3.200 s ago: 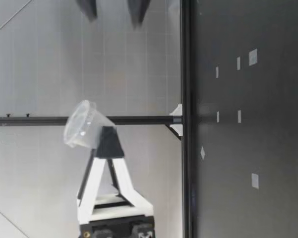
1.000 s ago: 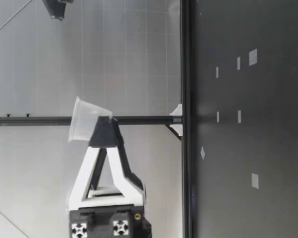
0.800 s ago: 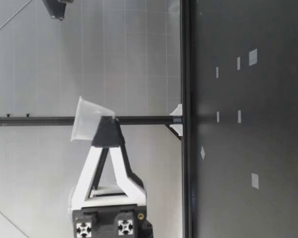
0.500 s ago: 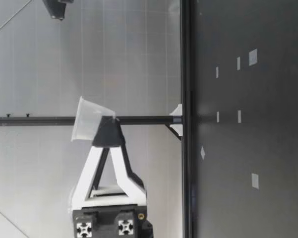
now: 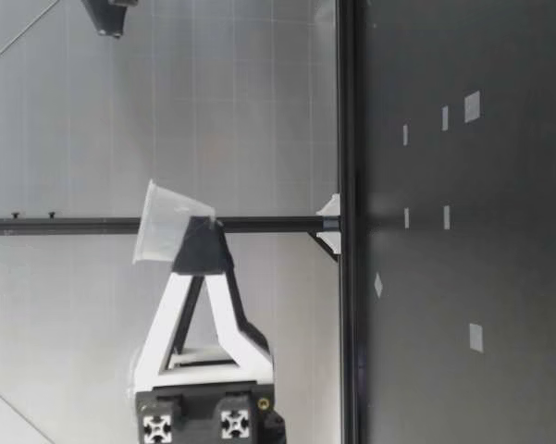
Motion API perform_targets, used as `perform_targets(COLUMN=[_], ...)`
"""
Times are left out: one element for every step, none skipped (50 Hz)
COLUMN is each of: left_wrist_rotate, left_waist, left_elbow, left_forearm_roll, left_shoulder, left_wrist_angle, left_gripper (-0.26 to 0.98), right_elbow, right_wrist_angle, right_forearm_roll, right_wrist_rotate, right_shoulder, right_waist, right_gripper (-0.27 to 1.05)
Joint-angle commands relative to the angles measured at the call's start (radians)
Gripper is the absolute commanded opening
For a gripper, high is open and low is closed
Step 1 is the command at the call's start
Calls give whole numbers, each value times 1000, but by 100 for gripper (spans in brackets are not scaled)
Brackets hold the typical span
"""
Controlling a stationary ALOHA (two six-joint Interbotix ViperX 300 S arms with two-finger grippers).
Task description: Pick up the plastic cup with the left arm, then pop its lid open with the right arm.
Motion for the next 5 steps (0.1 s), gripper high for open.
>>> perform_targets(left_wrist_rotate=[2, 2, 2, 2, 2], left_waist=[0, 0, 0, -2, 0], left_elbow=[-8, -11, -11, -11, -11], left_forearm_roll=[0, 0, 0, 0, 0], left_shoulder=[-14, -14, -14, -14, -14], left_wrist_angle=[-6, -5, -5, -5, -5], left_gripper=[18, 18, 18, 18, 18], right_elbow=[-11, -11, -11, -11, -11], right_wrist_angle=[-8, -8, -8, -8, -8], right_forearm_roll=[3, 3, 3, 3, 3], right_wrist_rotate=[2, 2, 2, 2, 2], right_shoulder=[-5, -5, -5, -5, -3], right_waist=[-6, -6, -6, -6, -6], right_gripper=[65, 65, 65, 65, 65])
